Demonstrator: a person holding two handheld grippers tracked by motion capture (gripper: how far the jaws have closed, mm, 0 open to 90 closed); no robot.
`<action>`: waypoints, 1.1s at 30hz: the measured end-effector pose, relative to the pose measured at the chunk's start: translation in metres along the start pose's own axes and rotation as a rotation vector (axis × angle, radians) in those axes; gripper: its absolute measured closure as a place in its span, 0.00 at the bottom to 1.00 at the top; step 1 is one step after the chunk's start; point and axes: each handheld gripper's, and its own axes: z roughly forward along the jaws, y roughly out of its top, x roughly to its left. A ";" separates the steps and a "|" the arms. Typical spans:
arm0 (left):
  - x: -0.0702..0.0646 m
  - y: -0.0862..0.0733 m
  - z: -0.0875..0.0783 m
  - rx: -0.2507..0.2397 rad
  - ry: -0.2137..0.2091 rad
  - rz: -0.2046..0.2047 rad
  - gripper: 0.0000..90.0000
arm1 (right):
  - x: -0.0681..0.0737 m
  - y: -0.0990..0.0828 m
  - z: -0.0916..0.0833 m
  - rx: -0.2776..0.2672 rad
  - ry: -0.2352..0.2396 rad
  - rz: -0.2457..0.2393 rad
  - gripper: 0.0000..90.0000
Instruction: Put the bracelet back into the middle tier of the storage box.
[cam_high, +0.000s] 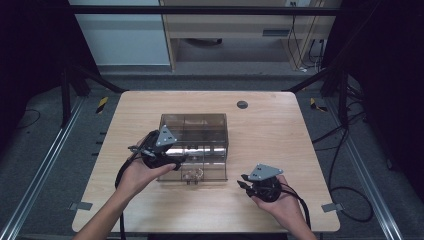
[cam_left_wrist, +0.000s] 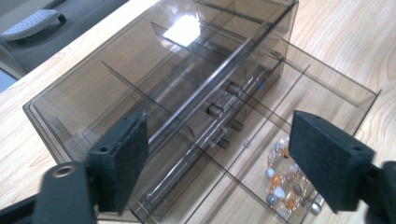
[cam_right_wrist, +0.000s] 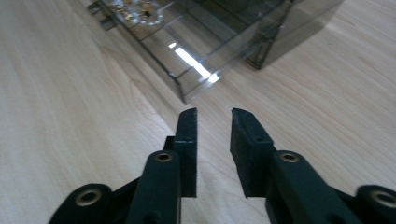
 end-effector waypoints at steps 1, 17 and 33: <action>0.001 0.000 0.000 -0.006 0.002 -0.003 0.21 | 0.002 0.001 0.000 0.002 0.009 -0.006 0.83; 0.009 0.003 0.000 -0.013 0.039 -0.013 0.16 | 0.033 0.017 0.008 -0.047 0.091 -0.060 0.99; 0.017 0.005 -0.003 -0.002 0.062 -0.043 0.16 | 0.041 0.021 0.021 -0.042 0.110 -0.067 1.00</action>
